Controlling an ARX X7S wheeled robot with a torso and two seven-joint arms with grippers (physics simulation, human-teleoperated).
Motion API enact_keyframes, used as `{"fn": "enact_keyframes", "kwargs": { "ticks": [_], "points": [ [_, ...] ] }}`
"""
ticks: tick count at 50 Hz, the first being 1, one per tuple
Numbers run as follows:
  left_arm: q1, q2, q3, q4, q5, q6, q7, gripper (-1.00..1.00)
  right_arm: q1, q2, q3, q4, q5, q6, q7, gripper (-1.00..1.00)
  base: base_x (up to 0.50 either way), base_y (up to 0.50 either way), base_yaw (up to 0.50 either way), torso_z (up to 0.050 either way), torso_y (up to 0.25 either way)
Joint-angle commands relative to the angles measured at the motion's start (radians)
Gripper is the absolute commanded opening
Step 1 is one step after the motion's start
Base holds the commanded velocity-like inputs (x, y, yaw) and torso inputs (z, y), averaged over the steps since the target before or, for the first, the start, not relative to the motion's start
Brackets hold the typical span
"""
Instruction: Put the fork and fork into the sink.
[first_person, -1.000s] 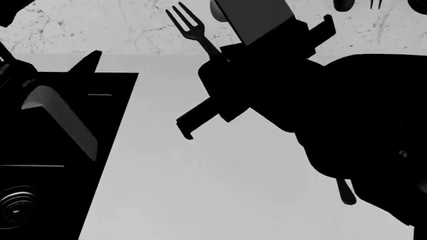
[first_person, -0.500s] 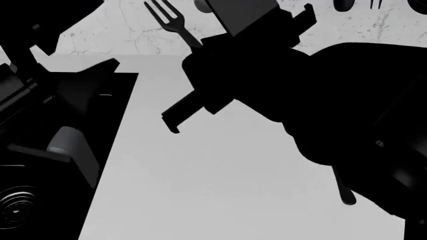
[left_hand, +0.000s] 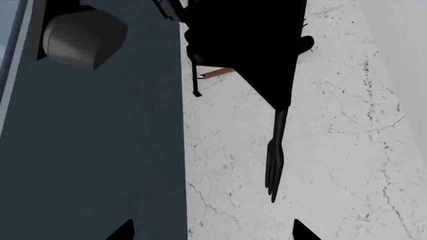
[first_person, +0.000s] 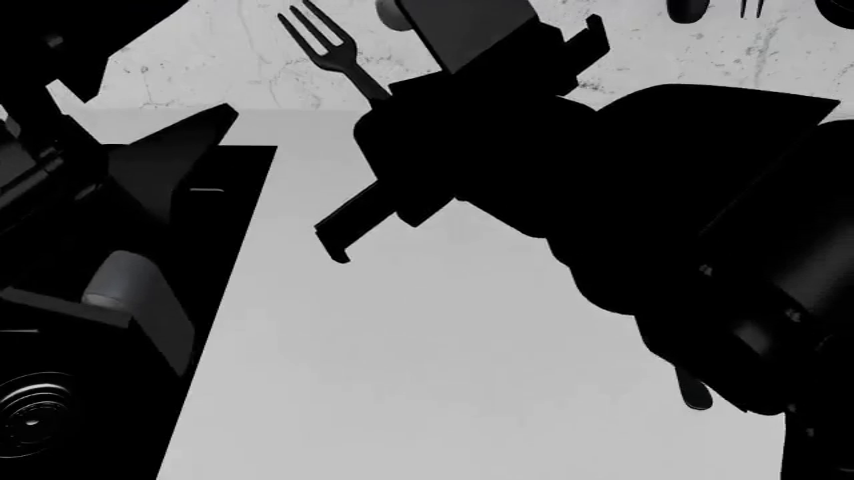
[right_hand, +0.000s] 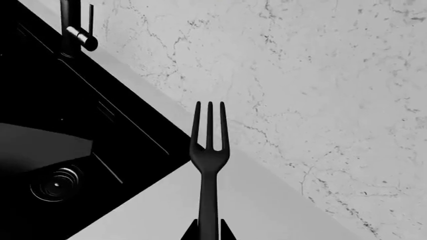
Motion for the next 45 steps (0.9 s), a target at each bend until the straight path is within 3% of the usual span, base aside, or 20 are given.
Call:
{"fn": "enact_keyframes", "kwargs": {
  "ticks": [1,45],
  "points": [
    [0.009,0.010,0.006,-0.010,0.003,0.002,-0.006,1.00,0.007,-0.012,-0.017,-0.004,-0.009,-0.012,-0.013,-1.00,0.00,0.00,0.00,0.000,0.000],
    [0.039,0.041,0.052,-0.065,0.024,0.017,0.001,1.00,-0.022,-0.030,-0.068,0.001,-0.006,-0.042,-0.053,-1.00,0.00,0.00,0.00,0.000,0.000]
  ]
}}
